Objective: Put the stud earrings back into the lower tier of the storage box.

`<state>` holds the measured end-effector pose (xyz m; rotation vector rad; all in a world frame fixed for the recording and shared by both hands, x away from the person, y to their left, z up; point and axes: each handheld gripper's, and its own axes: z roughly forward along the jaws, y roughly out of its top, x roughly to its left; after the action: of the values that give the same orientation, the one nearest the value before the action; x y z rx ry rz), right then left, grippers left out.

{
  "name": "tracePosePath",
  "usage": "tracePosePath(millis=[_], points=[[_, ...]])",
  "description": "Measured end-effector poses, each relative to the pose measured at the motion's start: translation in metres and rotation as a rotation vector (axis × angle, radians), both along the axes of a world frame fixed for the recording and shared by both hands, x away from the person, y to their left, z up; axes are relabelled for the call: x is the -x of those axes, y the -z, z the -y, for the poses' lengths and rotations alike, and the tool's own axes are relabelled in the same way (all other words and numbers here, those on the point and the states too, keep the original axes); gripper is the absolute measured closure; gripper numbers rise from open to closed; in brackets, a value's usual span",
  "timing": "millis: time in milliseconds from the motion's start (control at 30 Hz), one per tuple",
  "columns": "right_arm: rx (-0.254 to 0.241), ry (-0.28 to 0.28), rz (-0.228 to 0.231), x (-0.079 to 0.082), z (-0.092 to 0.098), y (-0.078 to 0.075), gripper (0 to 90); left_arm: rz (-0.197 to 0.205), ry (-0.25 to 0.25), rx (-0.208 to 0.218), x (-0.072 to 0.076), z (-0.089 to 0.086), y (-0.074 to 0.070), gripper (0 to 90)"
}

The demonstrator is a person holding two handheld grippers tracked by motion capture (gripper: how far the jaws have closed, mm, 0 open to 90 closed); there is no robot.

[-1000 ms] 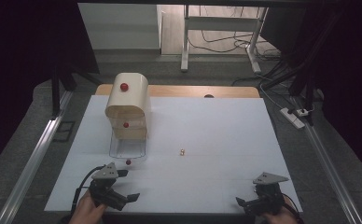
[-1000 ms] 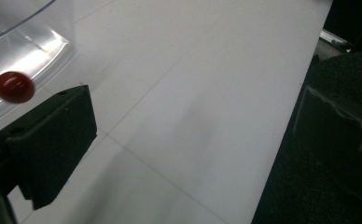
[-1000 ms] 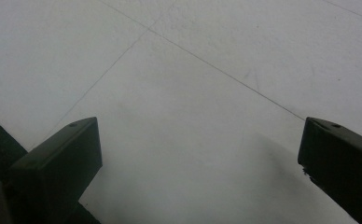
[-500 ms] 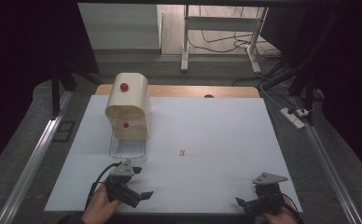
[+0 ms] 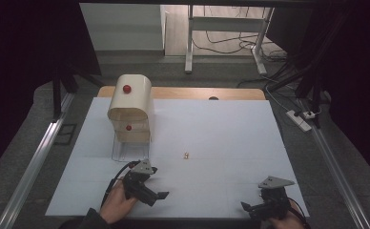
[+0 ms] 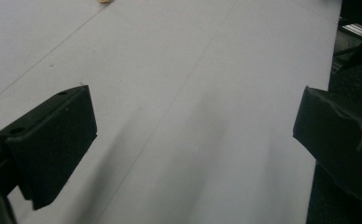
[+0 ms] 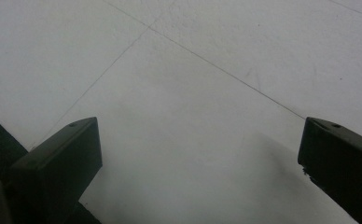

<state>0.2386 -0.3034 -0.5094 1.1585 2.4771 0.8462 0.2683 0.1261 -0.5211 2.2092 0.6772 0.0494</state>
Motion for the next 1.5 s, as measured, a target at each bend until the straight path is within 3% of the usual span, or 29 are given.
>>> tracePosePath(millis=[267,500,667,1000,1500], points=[[0.000,0.000,0.001,0.000,0.000,0.000,0.0,0.001,0.000,0.000,-0.012,0.013,0.002,0.0],[-0.001,-0.002,0.000,0.000,0.000,0.000,0.0,0.008,0.034,-0.040,-0.021,0.028,0.005,0.0],[-0.001,-0.003,-0.001,0.000,0.000,0.000,0.0,0.007,0.051,-0.042,-0.029,0.039,0.007,0.0],[-0.001,-0.004,-0.002,0.000,0.000,0.000,0.0,0.019,0.038,-0.029,-0.042,0.056,0.012,0.0],[-0.002,-0.006,-0.003,0.000,0.000,0.000,0.0,0.019,0.009,-0.096,-0.063,0.077,0.017,0.0]])
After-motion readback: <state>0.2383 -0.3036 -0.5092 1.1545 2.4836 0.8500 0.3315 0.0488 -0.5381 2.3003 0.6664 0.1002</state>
